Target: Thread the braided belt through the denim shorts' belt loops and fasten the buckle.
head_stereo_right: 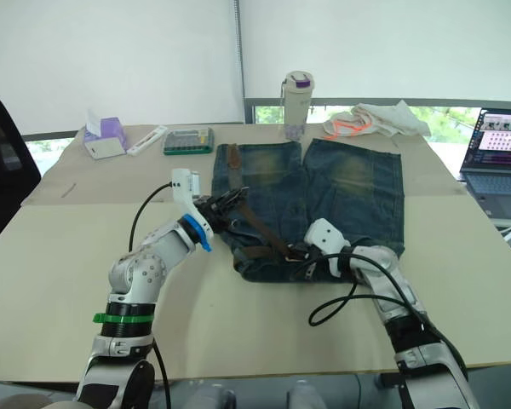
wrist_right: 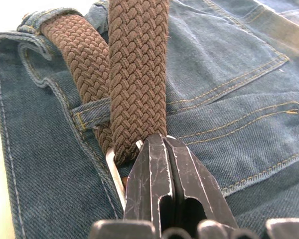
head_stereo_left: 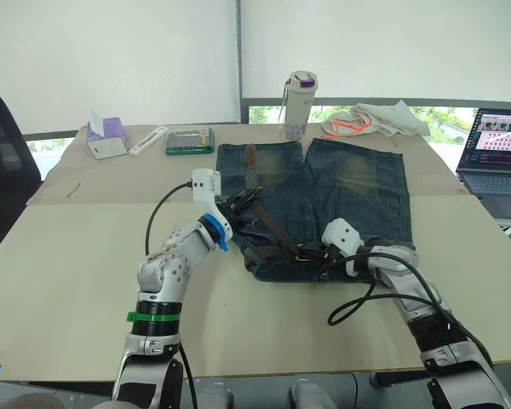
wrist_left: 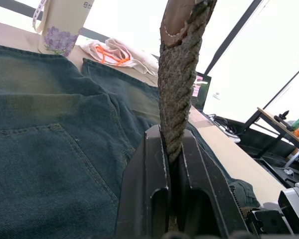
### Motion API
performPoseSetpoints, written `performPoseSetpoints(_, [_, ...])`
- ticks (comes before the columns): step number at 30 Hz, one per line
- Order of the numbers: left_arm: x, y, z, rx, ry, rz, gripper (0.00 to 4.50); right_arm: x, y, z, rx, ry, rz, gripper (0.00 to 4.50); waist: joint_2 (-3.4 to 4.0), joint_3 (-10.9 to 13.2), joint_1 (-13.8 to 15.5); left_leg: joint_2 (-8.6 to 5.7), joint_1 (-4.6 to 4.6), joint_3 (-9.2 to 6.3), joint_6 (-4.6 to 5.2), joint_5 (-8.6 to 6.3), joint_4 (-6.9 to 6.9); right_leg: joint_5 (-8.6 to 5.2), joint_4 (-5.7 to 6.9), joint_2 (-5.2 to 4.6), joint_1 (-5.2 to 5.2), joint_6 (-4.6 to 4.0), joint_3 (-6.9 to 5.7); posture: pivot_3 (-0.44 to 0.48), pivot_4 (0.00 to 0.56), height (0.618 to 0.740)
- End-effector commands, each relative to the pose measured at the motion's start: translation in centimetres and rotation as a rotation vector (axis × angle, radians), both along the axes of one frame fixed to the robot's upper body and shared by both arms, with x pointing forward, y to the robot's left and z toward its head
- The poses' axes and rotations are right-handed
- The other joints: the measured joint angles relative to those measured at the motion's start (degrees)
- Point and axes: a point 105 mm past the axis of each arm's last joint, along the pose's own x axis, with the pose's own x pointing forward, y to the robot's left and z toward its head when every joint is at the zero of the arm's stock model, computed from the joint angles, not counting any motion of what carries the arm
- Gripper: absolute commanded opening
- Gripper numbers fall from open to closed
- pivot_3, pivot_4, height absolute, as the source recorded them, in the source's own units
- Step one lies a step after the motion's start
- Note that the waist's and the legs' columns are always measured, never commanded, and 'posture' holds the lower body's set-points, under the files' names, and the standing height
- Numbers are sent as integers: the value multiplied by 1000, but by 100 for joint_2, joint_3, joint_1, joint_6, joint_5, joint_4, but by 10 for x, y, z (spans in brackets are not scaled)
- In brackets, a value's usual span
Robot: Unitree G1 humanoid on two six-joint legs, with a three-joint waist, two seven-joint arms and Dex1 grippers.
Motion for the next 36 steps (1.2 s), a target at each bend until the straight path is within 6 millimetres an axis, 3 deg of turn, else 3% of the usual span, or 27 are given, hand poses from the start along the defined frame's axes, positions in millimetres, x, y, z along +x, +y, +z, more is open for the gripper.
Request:
performPoseSetpoints(1, [-2, 0, 47, -46, -170, 5, 0, -16, -12, -56, -101, 190, -78, 14, -4, -2, 0, 0, 0, 1, 0, 0, 1, 0, 0, 0, 1, 0, 0, 0, 150, 740])
performPoseSetpoints(9, [-22, -34, 81, -42, -294, -164, 0, -20, -10, -75, -177, 213, -132, 14, -12, -17, -36, 4, 20, 7, 0, 0, -2, 0, 3, 5, 15, 0, 2, 0, 150, 740])
performPoseSetpoints(16, [-46, -70, 108, -72, -395, -340, 0, -21, -8, -77, -175, 225, -161, 14, -15, -17, -54, 3, 68, 16, 0, -1, -6, -5, -15, 8, 79, 6, -3, 0, 150, 740])
performPoseSetpoints(20, [-59, -81, 127, -158, -437, -425, 0, -22, -9, -78, -183, 225, -164, 14, -15, -17, -47, 3, 67, 15, 0, -1, -4, -5, -17, 8, 81, 7, -4, 0, 150, 740])
performPoseSetpoints(24, [-80, -79, 154, -347, -457, -545, 0, -23, -10, -79, -186, 226, -171, 14, -15, -17, -33, 2, 66, 14, 0, -1, -5, -6, -22, 4, 84, 9, -5, 0, 150, 740])
performPoseSetpoints(27, [-79, -82, 142, -292, -430, -554, 0, -24, -11, -79, -184, 227, -184, 14, -14, -17, -32, 1, 67, 15, 0, -1, -4, -8, -22, 5, 85, 12, -5, 0, 150, 740])
performPoseSetpoints(31, [-46, -81, 97, -74, -353, -399, 0, -23, -11, -75, -157, 215, -201, 14, -14, -18, -22, -2, 67, 15, 0, -1, -4, -12, -23, 6, 87, 18, -6, 0, 150, 740])
performPoseSetpoints(36, [-18, -64, 69, -1, -299, -255, 0, -20, -14, -68, -133, 189, -224, 14, -21, -24, 18, -3, 72, 12, 0, -2, -1, -12, -26, 3, 97, 16, -9, 0, 150, 740])
